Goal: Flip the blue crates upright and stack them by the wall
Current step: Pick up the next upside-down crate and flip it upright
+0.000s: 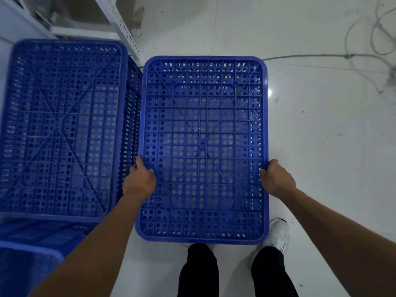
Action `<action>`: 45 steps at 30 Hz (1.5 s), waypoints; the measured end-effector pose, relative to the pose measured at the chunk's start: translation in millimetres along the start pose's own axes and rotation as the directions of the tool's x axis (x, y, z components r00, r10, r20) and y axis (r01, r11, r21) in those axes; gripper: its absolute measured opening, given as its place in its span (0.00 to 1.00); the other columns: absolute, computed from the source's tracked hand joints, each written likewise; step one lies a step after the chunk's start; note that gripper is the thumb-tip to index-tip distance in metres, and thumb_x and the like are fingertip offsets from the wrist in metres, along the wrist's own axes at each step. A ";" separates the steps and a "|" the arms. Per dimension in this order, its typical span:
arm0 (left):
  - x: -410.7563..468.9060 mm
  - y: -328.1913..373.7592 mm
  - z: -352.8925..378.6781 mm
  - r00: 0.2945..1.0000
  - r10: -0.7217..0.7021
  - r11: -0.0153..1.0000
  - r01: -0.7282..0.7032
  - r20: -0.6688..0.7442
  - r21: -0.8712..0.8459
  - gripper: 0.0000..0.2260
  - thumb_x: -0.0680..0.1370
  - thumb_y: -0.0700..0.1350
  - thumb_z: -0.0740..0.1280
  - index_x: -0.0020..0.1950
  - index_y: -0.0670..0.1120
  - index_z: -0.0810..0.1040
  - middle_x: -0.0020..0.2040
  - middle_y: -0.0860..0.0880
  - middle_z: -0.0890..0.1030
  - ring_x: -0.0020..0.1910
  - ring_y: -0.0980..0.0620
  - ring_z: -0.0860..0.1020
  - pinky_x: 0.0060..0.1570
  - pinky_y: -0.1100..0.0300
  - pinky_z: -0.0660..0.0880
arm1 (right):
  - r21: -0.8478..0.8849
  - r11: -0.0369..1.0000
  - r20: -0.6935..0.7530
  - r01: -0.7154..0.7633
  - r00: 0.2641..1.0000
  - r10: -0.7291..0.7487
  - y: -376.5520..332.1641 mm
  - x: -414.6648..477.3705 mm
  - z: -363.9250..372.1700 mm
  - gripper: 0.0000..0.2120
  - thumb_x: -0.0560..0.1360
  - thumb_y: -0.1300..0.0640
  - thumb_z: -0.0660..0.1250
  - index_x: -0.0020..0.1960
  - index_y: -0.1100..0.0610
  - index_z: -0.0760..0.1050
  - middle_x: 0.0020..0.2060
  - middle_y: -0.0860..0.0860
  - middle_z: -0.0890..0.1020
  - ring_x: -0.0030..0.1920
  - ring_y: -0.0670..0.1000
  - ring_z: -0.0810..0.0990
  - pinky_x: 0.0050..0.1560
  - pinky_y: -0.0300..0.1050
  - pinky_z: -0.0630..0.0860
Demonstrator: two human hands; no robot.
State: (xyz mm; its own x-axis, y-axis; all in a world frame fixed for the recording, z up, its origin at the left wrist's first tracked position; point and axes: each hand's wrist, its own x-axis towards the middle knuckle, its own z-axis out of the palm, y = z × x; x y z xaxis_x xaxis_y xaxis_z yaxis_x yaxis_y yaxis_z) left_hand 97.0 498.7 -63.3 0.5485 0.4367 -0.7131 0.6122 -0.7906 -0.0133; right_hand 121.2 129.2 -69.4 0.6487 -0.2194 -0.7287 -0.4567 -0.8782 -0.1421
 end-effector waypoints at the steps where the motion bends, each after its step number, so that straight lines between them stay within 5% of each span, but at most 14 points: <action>1: 2.7 1.7 0.1 0.999 -0.035 0.996 0.035 -0.006 -0.078 0.29 0.84 0.50 0.56 0.81 0.49 0.44 0.78 0.37 0.56 0.60 0.34 0.75 0.45 0.47 0.72 | 0.008 1.000 -0.011 -0.003 1.000 0.003 0.6 1.6 1.1 0.12 0.82 0.53 0.56 0.59 0.61 0.66 0.54 0.59 0.79 0.49 0.62 0.79 0.45 0.51 0.72; 4: 12.3 1.0 -5.6 0.993 -0.117 0.964 0.117 0.014 -0.239 0.29 0.83 0.46 0.58 0.80 0.49 0.47 0.75 0.37 0.64 0.58 0.35 0.77 0.48 0.45 0.76 | 0.010 1.000 -0.006 -0.009 1.000 0.009 2.3 2.8 0.3 0.11 0.82 0.56 0.57 0.60 0.62 0.67 0.55 0.60 0.78 0.51 0.62 0.79 0.45 0.49 0.70; 7: 14.4 1.6 -8.3 0.994 -0.103 0.952 0.111 0.042 -0.286 0.26 0.83 0.43 0.58 0.80 0.46 0.53 0.58 0.40 0.77 0.43 0.42 0.78 0.39 0.47 0.76 | 0.003 0.999 -0.013 -0.036 0.999 0.036 4.0 0.3 -3.4 0.12 0.81 0.57 0.59 0.60 0.63 0.66 0.56 0.61 0.77 0.54 0.64 0.78 0.48 0.51 0.72; 9: 9.1 7.9 -4.2 0.997 -0.069 0.962 0.076 0.036 -0.262 0.22 0.83 0.43 0.58 0.77 0.45 0.59 0.45 0.44 0.77 0.35 0.46 0.75 0.34 0.50 0.75 | 0.007 0.999 -0.033 -0.048 0.998 0.048 9.8 -0.5 -7.5 0.13 0.80 0.58 0.60 0.61 0.64 0.65 0.58 0.62 0.76 0.55 0.65 0.78 0.52 0.54 0.74; 13: -7.3 27.5 9.1 0.999 -0.031 0.974 0.026 -0.021 -0.226 0.19 0.83 0.43 0.59 0.73 0.44 0.64 0.37 0.48 0.73 0.30 0.49 0.71 0.29 0.48 0.73 | 0.031 0.997 -0.036 -0.075 0.996 0.076 33.4 0.4 -22.3 0.13 0.80 0.58 0.60 0.62 0.63 0.66 0.58 0.61 0.76 0.55 0.65 0.78 0.53 0.55 0.75; 19: -27.7 79.1 21.5 0.997 0.065 0.965 -0.075 -0.050 -0.251 0.19 0.83 0.47 0.59 0.73 0.48 0.64 0.45 0.43 0.81 0.34 0.46 0.77 0.27 0.57 0.70 | 0.048 0.991 -0.097 -0.124 0.987 0.128 85.3 6.2 -51.9 0.13 0.80 0.57 0.60 0.61 0.63 0.66 0.57 0.62 0.76 0.54 0.65 0.78 0.51 0.54 0.73; 30: -65.2 171.9 59.0 0.985 0.162 0.952 -0.171 -0.056 -0.252 0.19 0.82 0.46 0.60 0.73 0.49 0.66 0.60 0.44 0.80 0.50 0.45 0.77 0.44 0.56 0.72 | 0.040 0.982 -0.121 -0.182 0.975 0.186 177.4 23.0 -102.5 0.15 0.80 0.56 0.61 0.63 0.64 0.66 0.58 0.63 0.77 0.56 0.65 0.78 0.54 0.55 0.74; 38: -76.9 192.7 72.7 0.987 0.155 0.948 -0.163 -0.052 -0.275 0.22 0.81 0.47 0.63 0.75 0.49 0.63 0.59 0.43 0.80 0.53 0.42 0.79 0.53 0.48 0.78 | 0.091 0.982 -0.112 -0.166 0.978 0.175 201.0 32.5 -109.8 0.14 0.81 0.55 0.60 0.62 0.62 0.66 0.57 0.62 0.77 0.55 0.64 0.78 0.50 0.55 0.74; 45: -83.5 200.8 84.1 0.979 0.194 0.922 -0.206 -0.067 -0.327 0.22 0.80 0.45 0.64 0.74 0.50 0.64 0.54 0.46 0.81 0.43 0.48 0.78 0.46 0.53 0.76 | 0.083 0.989 -0.137 -0.125 0.981 0.136 221.3 30.8 -126.3 0.12 0.80 0.55 0.59 0.60 0.61 0.66 0.53 0.59 0.79 0.49 0.60 0.78 0.44 0.50 0.72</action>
State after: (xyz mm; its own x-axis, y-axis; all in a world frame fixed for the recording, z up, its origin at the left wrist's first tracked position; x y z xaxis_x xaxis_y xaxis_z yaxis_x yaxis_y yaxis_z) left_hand 126.2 267.4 -65.3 0.6939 0.3022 -0.6536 0.6383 -0.6783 0.3639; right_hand 117.0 -125.6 -38.6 0.6580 -0.3927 -0.6425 -0.5834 -0.8053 -0.1053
